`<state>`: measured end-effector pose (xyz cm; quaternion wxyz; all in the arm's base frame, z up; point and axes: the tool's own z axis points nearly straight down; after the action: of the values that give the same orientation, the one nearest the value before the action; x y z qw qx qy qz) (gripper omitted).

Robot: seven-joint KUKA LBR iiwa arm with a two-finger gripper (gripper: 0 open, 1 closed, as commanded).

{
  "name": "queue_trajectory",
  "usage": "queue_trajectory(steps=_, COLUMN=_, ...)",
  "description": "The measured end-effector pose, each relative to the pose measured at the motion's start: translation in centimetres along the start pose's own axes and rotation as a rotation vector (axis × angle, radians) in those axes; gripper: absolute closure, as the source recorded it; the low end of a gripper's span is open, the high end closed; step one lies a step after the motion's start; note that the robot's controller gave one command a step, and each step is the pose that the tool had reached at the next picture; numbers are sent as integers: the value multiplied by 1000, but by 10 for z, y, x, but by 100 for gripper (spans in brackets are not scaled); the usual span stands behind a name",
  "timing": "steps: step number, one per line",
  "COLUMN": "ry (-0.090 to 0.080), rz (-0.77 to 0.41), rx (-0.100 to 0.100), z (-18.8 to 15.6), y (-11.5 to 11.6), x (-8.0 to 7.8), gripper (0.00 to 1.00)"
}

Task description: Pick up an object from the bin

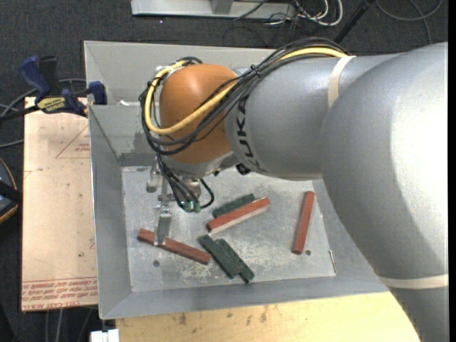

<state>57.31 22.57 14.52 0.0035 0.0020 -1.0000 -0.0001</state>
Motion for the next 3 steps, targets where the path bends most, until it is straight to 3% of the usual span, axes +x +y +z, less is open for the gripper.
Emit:
queue_trajectory(steps=1, ry=-7, rz=3, rx=-1, z=-5, y=-1, x=-2, gripper=0)
queue_trajectory(steps=2, ry=-19, rz=5, rx=-6, z=70, y=-30, x=68, gripper=100)
queue_trajectory(steps=3, ry=-19, rz=5, rx=-6, z=70, y=-30, x=68, gripper=100)
